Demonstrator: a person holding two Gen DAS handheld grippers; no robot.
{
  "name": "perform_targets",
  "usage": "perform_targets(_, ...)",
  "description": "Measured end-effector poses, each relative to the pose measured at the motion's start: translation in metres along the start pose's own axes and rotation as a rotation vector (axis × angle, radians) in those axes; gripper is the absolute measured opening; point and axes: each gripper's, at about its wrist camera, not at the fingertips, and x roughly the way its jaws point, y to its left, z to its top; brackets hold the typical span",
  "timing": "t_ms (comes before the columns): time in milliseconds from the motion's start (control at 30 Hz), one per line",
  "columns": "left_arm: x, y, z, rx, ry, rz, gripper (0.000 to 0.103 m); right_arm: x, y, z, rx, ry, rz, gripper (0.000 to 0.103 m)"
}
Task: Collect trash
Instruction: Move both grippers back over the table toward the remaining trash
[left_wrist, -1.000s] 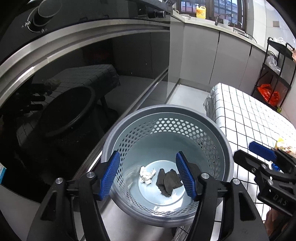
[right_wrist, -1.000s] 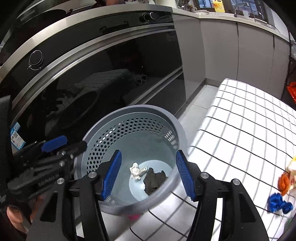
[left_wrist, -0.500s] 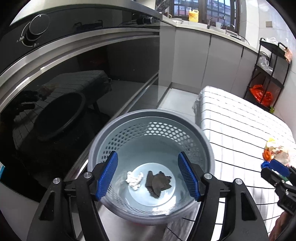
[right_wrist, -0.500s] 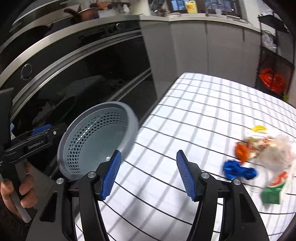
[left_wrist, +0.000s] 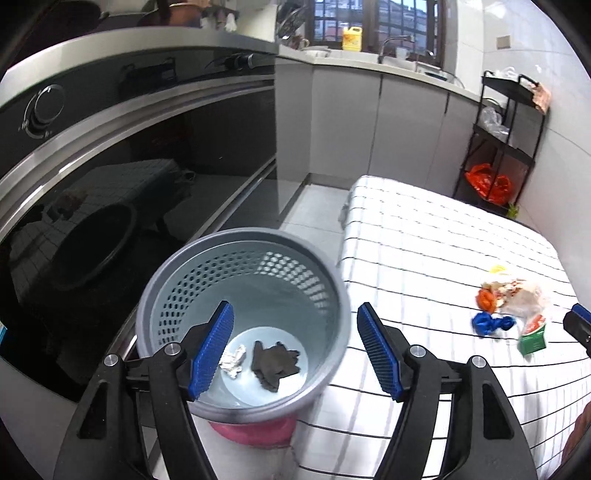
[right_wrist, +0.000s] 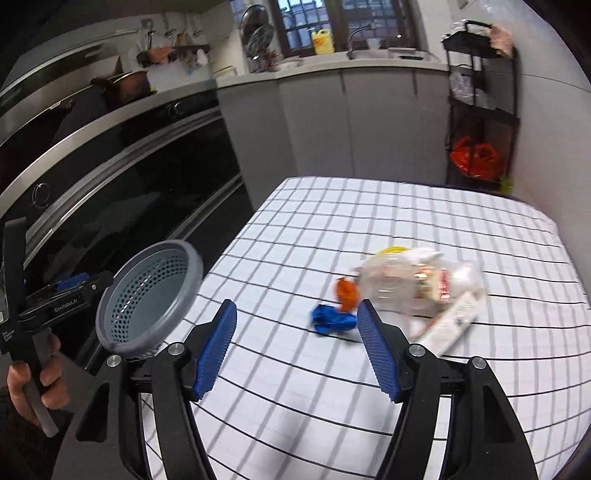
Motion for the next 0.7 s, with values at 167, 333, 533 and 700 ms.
perform_targets(167,-0.013,-0.028,0.001,0.024,-0.024,-0.019,0.068,-0.025,-0.042,0.002,0.063,-0.042,-0.035,0.066)
perform_targets(333,-0.021,-0.061,0.001,0.040,-0.027,-0.085,0.073,-0.034,-0.078,0.001,0.090,-0.072,-0.087,0.069)
perform_targets(533,-0.017,-0.106,0.001,0.075,-0.025,-0.130,0.073,-0.025,-0.116,-0.010,0.155,-0.050,-0.106,0.069)
perform_targets(700,-0.004,-0.142,0.000,0.110,-0.019,-0.150,0.073,-0.019,-0.136,-0.018,0.187,-0.027,-0.129,0.069)
